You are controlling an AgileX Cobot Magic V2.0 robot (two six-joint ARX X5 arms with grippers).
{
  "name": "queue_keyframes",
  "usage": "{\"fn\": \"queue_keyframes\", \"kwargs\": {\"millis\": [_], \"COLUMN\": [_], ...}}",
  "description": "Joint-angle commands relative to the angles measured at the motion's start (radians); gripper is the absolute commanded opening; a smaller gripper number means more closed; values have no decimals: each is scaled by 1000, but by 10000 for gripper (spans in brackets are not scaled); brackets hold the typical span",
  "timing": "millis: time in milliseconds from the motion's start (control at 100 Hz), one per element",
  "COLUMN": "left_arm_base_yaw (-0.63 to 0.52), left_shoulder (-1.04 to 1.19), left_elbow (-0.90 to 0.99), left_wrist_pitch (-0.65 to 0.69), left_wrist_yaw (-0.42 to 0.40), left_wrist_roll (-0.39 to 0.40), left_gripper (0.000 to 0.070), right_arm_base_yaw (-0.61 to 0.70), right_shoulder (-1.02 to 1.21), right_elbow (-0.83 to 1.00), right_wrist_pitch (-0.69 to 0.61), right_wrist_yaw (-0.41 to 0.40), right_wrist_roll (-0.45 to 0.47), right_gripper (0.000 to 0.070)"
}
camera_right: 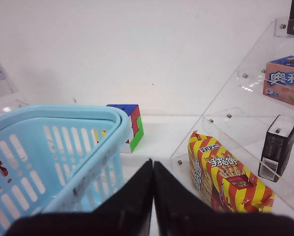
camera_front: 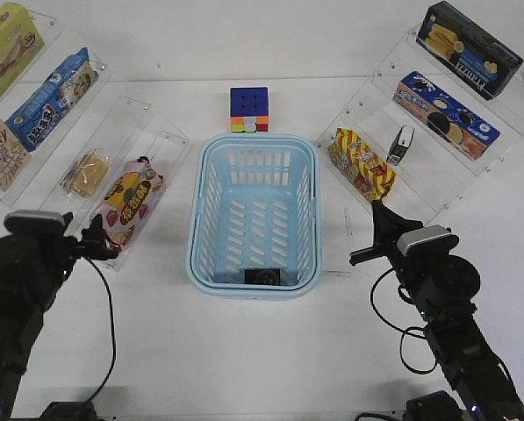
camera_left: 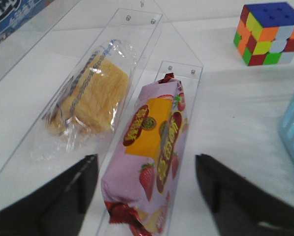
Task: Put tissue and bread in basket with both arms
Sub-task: 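Reach the left gripper to the wrapped bread roll on the shelf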
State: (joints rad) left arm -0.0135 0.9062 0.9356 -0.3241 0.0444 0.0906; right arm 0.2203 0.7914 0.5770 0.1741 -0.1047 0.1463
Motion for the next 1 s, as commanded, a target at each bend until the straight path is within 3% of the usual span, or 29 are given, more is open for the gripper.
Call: {"fn": "queue_keyframes", "kwargs": {"millis": [0, 150, 340, 780, 830, 940, 990], "left_arm_base_yaw": [1, -1, -10, -9, -9, -9, -9], "left_shoulder": [97, 289, 465, 627, 630, 632, 631], "left_elbow": [85, 247, 399, 416, 416, 416, 416], "left_wrist_pitch": [-5, -48, -123, -82, -82, -82, -82], "left_wrist_yaw": [-11, -56, -215, -222, -222, -222, -222], "left_wrist_roll": [126, 299, 446, 473, 473, 473, 473], "left_gripper": [536, 536, 536, 521, 467, 200, 112], "right_arm_base_yaw": [1, 1, 1, 1, 1, 1, 1], "right_shoulder": [2, 2, 2, 2, 2, 2, 2], "right_elbow": [14, 14, 14, 14, 14, 14, 14], "right_wrist_pitch": [10, 10, 10, 11, 11, 11, 12], "right_wrist_yaw": [0, 0, 1, 1, 1, 1, 1], "right_wrist_roll": [12, 12, 12, 12, 12, 12, 12], "right_gripper": [1, 1, 1, 1, 1, 1, 1]}}
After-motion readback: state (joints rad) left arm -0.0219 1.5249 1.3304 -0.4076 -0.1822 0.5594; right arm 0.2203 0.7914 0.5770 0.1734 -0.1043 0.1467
